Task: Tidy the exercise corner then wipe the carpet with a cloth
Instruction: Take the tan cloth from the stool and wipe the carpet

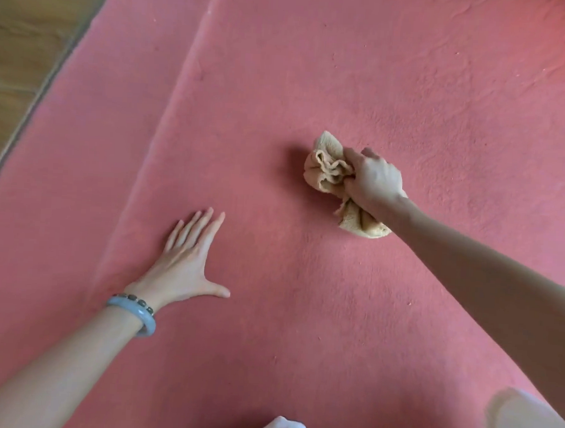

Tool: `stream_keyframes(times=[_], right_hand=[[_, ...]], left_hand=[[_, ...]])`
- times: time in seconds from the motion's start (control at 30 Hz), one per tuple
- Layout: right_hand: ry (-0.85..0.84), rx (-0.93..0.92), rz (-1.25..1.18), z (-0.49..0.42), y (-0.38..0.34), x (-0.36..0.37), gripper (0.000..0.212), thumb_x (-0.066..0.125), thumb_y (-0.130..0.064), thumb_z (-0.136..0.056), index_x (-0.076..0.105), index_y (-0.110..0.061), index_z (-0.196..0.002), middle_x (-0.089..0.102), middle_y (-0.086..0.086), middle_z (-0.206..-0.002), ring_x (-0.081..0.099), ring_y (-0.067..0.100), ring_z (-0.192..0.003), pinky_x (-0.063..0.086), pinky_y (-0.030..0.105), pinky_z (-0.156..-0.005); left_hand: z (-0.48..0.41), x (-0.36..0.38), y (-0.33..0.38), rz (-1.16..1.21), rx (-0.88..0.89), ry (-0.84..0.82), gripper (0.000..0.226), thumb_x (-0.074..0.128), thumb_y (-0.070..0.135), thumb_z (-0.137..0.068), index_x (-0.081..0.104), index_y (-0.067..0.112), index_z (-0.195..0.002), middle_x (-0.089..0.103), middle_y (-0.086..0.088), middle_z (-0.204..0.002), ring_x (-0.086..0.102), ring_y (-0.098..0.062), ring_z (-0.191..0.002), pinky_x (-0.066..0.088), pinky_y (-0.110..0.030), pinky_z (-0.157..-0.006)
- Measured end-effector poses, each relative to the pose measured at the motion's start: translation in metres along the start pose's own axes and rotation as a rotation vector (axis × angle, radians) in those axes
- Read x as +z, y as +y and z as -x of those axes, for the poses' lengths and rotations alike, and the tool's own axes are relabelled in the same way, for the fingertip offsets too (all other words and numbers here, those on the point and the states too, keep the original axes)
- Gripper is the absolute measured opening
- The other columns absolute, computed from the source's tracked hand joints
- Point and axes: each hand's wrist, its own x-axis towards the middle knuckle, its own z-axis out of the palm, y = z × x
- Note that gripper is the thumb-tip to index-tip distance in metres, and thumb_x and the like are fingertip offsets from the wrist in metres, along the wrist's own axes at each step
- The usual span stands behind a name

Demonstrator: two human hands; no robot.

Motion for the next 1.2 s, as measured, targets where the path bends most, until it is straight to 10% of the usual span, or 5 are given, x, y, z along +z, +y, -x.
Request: stream_keyframes(times=[0.4, 0.53, 0.67, 0.97, 1.2], right_hand=[[-0.244, -0.97, -0.001, 0.126, -0.138, 0.068, 0.05, 0.072, -0.018, -0.062, 0.065, -0.022, -0.112, 0.062, 0.011, -0.096, 0.063, 0.028, -0.066, 0.048, 0.029, -0.042], [-0.406, -1.189, 0.047, 0.13, -0.139, 0.065, 0.052, 0.065, -0.02, -0.074, 0.057, -0.023, -0.125, 0.059, 0.013, -0.104, 0.062, 0.03, -0.079, 0.048, 0.034, -0.055], [-0.388, -0.752, 0.038, 0.077, -0.137, 0.049, 0.055, 0.049, -0.025, -0.087, 0.035, -0.034, -0.14, 0.048, 0.007, -0.119, 0.059, 0.03, -0.096, 0.047, 0.034, -0.068], [0.027, 0.115, -0.086, -0.029, -0.023, 0.004, 0.037, 0.044, -0.019, -0.087, 0.051, -0.017, -0.123, 0.052, 0.024, -0.114, 0.055, 0.044, -0.104, 0.045, 0.045, -0.082], [-0.03, -0.148, 0.028, 0.025, -0.035, 0.011, 0.041, 0.045, -0.019, -0.089, 0.043, -0.023, -0.129, 0.045, 0.016, -0.114, 0.057, 0.041, -0.094, 0.045, 0.041, -0.069]], left_hand=[[0.064, 0.016, -0.045, 0.008, -0.069, -0.01, 0.126, 0.046, 0.083, -0.048, -0.003, 0.025, -0.148, -0.008, 0.009, -0.154, -0.011, -0.009, -0.143, -0.009, -0.032, -0.117], [0.082, 0.022, -0.043, 0.001, -0.021, -0.018, 0.114, 0.056, 0.069, -0.065, -0.007, 0.023, -0.148, -0.013, 0.004, -0.155, -0.01, -0.018, -0.146, -0.007, -0.036, -0.118], [0.084, 0.026, -0.035, 0.018, -0.11, -0.01, 0.13, 0.06, 0.079, -0.053, -0.011, 0.025, -0.148, -0.018, 0.009, -0.153, -0.019, -0.011, -0.142, -0.011, -0.035, -0.117], [0.084, 0.025, -0.03, -0.056, -0.127, -0.008, 0.115, 0.054, 0.074, -0.072, -0.025, 0.03, -0.143, -0.025, 0.002, -0.155, -0.025, -0.013, -0.141, -0.013, -0.038, -0.117], [0.051, 0.021, -0.002, 0.0, -0.068, 0.025, 0.109, 0.05, 0.074, -0.073, -0.023, 0.031, -0.143, -0.024, 0.004, -0.154, -0.025, -0.009, -0.139, -0.013, -0.036, -0.116]])
